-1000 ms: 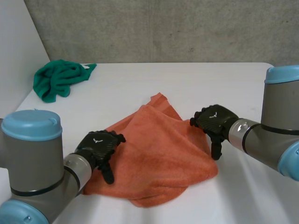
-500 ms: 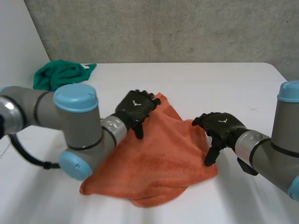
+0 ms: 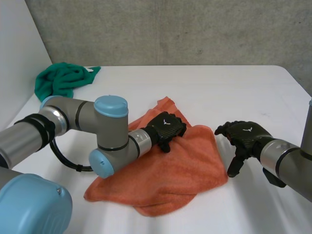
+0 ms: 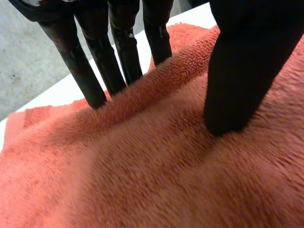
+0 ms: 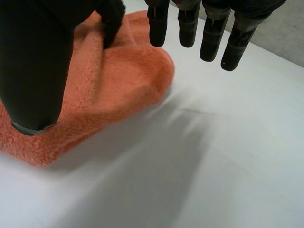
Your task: Fold the laundry.
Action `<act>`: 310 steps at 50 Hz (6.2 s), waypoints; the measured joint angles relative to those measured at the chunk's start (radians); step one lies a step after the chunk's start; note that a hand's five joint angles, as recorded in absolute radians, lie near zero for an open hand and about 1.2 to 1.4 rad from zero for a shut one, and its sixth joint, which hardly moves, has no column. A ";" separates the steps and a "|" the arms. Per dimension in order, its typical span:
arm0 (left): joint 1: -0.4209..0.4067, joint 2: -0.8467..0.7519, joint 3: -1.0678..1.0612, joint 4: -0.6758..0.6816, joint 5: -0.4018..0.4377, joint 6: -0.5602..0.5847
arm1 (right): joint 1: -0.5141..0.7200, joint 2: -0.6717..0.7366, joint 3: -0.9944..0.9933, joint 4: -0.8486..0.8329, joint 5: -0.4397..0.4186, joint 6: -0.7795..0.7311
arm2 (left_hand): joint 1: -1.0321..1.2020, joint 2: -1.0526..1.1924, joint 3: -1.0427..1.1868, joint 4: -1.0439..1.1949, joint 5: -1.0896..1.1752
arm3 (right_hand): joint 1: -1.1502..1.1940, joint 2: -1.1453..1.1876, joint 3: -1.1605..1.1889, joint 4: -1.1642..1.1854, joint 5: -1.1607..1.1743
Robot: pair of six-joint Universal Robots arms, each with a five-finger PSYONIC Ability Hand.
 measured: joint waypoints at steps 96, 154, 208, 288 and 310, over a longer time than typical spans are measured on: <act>0.149 0.687 -0.695 0.477 -0.186 0.045 | 0.134 0.124 -0.534 0.144 0.044 -0.191 | 0.327 0.451 0.444 0.455 0.383 | 0.780 0.954 0.957 0.957 0.923; 0.327 0.683 -0.876 -0.118 -0.260 -0.296 | 0.037 0.123 -0.391 0.206 0.073 -0.430 | -0.295 -0.272 -0.269 -0.277 -0.238 | 0.044 0.030 0.025 0.020 0.011; 0.161 1.026 -0.725 0.048 -0.304 0.251 | -0.046 0.899 -1.404 0.704 -0.214 -0.185 | 0.357 0.449 0.447 0.454 0.432 | 0.147 0.169 0.178 0.154 0.147; 0.272 0.808 -1.009 0.244 -0.392 0.106 | -0.188 0.049 -0.073 -0.066 -0.023 -0.252 | -0.312 -0.291 -0.285 -0.301 -0.265 | 0.052 0.063 0.049 0.046 0.034; 0.346 0.789 -1.065 0.208 -0.371 -0.067 | -0.422 0.095 -0.068 -0.060 -0.285 -0.319 | -0.312 -0.291 -0.285 -0.299 -0.260 | 0.102 0.113 0.133 0.110 0.117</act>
